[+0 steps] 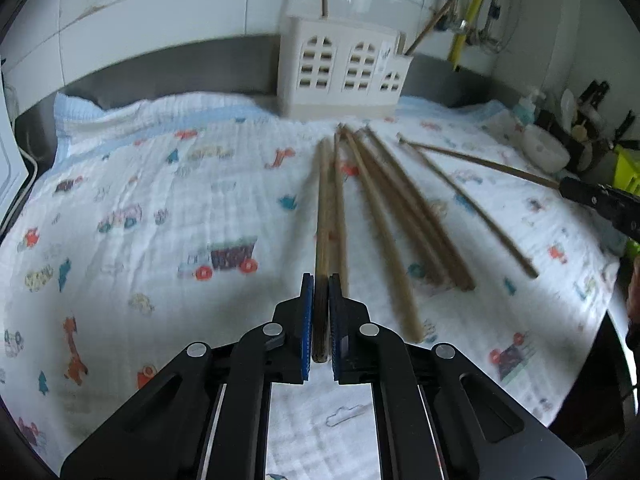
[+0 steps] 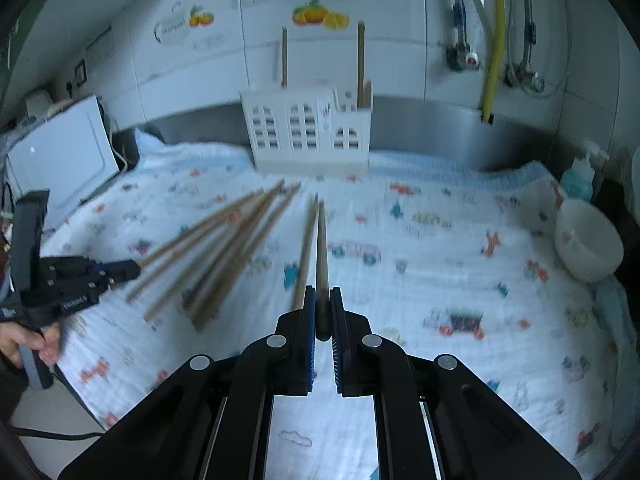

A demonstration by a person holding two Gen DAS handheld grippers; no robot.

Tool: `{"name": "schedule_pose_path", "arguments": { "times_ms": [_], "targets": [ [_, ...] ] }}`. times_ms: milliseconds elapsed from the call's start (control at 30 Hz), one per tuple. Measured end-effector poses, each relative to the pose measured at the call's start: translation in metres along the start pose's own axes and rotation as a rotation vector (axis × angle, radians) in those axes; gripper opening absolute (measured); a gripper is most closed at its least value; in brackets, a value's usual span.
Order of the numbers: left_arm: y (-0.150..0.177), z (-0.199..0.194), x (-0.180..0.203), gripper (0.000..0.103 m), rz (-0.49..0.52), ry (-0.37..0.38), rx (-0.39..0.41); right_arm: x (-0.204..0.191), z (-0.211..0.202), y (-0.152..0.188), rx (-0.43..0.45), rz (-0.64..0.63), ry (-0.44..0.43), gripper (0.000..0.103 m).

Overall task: Organize utensils
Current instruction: 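Close the left gripper on a chopstick while the right gripper grasps another chopstick, then raise the left gripper's chopstick over the holder while the right gripper carries its chopstick there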

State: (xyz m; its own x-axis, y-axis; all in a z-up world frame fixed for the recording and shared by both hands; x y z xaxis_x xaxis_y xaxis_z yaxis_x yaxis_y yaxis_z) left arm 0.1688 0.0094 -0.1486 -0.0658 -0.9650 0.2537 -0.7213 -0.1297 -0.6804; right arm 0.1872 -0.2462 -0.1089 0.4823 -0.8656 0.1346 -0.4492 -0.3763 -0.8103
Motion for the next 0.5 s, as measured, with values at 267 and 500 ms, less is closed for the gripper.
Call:
{"name": "schedule_pose_path", "arguments": {
  "times_ms": [267,500],
  "targets": [
    [-0.038,-0.027,0.012,0.005,0.005,0.053,0.1,0.011,-0.028,-0.057,0.09,-0.036,-0.006,0.007],
    [-0.062,-0.035,0.023,0.005,0.02,0.093,0.132,0.013,-0.032,-0.095,0.11,-0.091,-0.02,0.006]
  ]
}}
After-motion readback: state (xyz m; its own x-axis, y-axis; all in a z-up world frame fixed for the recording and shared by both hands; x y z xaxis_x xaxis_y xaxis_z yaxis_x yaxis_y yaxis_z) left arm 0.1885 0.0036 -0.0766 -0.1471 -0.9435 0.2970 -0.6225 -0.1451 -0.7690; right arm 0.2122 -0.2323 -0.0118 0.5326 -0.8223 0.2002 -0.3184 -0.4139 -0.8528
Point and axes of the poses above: each gripper's, at about its wrist camera, not at the fingertips, and z roughly the way its jaws point, x to its right, y to its underside, the point moved 9 cm from there along z, roughly the way its jaws point, and after that the axes turned 11 degrees about -z, right-handed, at the moved point
